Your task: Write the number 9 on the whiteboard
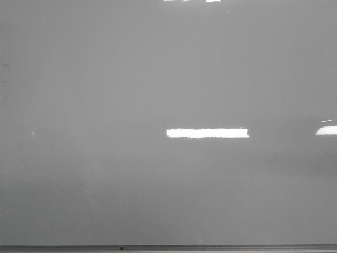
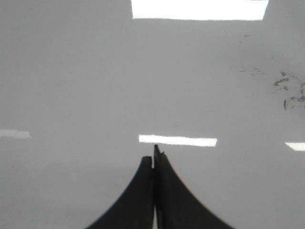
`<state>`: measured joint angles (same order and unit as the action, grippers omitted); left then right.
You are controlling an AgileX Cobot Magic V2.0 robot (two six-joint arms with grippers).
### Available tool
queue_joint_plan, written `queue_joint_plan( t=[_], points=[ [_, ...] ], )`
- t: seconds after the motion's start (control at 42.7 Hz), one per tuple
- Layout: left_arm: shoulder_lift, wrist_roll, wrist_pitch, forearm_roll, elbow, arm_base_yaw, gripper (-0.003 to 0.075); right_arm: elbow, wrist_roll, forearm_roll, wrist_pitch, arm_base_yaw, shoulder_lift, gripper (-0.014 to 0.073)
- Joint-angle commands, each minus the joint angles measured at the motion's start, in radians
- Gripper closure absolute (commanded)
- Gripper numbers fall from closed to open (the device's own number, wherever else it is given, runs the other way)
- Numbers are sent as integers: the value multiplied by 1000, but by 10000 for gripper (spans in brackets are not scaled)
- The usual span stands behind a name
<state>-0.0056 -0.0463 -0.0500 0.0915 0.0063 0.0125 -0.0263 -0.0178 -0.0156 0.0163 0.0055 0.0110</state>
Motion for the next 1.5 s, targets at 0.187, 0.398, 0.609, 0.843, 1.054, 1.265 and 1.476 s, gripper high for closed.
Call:
queue_joint_plan(
  t=[0.187, 0.398, 0.609, 0.843, 1.054, 1.265, 1.476],
  points=[
    [-18, -2, 117, -7, 1, 6, 739, 3, -1, -5, 138, -5, 18, 662],
    [-18, -19, 162, -19, -26, 6, 739, 73, -1, -7, 132, -5, 18, 662],
    [3, -19, 34, -57, -226, 6, 739, 289, -1, -7, -68, -5, 0, 662],
    [120, -19, -180, -57, -501, 6, 739, 558, -1, -7, -307, -5, -130, 662],
    [270, -19, -331, -57, -674, 6, 739, 732, -1, -7, -483, -5, -266, 662],
    [406, -17, -415, -57, -710, 6, 739, 764, -1, -7, -561, -5, -374, 662],
    [529, -17, -498, -57, -710, 6, 739, 763, -1, -7, -632, -5, -474, 662]
  ],
)
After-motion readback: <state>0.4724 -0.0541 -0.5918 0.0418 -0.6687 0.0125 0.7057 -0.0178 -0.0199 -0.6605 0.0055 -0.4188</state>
